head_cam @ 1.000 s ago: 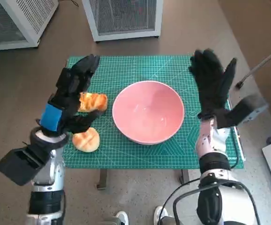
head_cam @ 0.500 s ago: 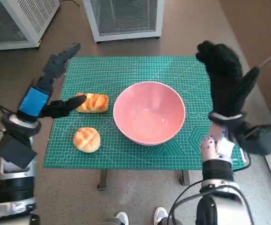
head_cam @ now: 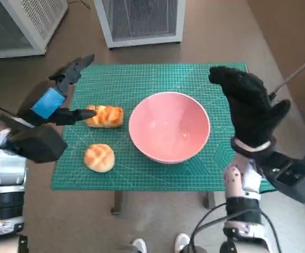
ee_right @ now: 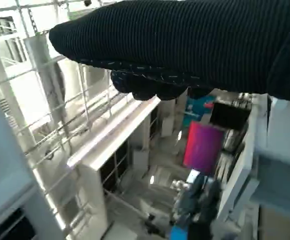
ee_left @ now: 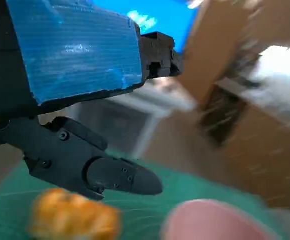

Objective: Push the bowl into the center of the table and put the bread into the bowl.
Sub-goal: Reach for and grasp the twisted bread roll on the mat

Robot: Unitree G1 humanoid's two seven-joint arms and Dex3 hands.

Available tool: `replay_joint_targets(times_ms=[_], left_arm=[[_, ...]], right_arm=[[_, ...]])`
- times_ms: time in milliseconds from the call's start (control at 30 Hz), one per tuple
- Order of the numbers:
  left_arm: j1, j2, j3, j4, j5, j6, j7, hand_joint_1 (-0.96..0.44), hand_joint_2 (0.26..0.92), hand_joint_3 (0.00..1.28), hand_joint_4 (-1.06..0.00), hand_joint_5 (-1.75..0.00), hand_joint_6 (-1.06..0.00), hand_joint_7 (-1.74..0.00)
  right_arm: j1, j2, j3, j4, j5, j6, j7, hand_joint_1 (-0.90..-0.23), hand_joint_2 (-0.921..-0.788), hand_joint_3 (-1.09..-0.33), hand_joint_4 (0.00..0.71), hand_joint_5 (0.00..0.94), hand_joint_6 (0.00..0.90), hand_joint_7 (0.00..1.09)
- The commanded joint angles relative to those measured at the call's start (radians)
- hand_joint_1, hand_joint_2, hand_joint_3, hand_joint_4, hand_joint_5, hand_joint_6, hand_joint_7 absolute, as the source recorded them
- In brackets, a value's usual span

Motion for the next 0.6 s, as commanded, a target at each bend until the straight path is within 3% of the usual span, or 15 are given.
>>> replay_joint_targets(times_ms=[33, 233, 600], left_arm=[[-0.049, 0.024, -0.091, -0.083, 0.102, 0.243, -0.123, -0.01, 0.708, 0.01, -0.07, 0.0, -0.09, -0.15], [-0.08, 0.0, -0.134, -0.095, 0.149, 0.385, -0.151, 0.1, 0.722, 0.02, -0.04, 0.0, -0.16, -0.09], [-0.139, -0.027, -0.219, 0.012, 0.181, 0.386, -0.118, 0.04, 0.721, 0.02, -0.06, -0.01, -0.2, -0.05]], right_arm=[[0.033, 0.003, 0.018, -0.03, 0.003, 0.037, -0.013, -0.442, -0.921, -0.393, 0.269, 0.016, 0.171, 0.45], [0.036, -0.002, 0.019, -0.033, 0.0, 0.033, -0.012, -0.437, -0.921, -0.382, 0.271, 0.014, 0.169, 0.45], [0.031, -0.004, 0.02, -0.025, -0.008, 0.024, -0.018, -0.433, -0.921, -0.381, 0.273, 0.01, 0.16, 0.46]])
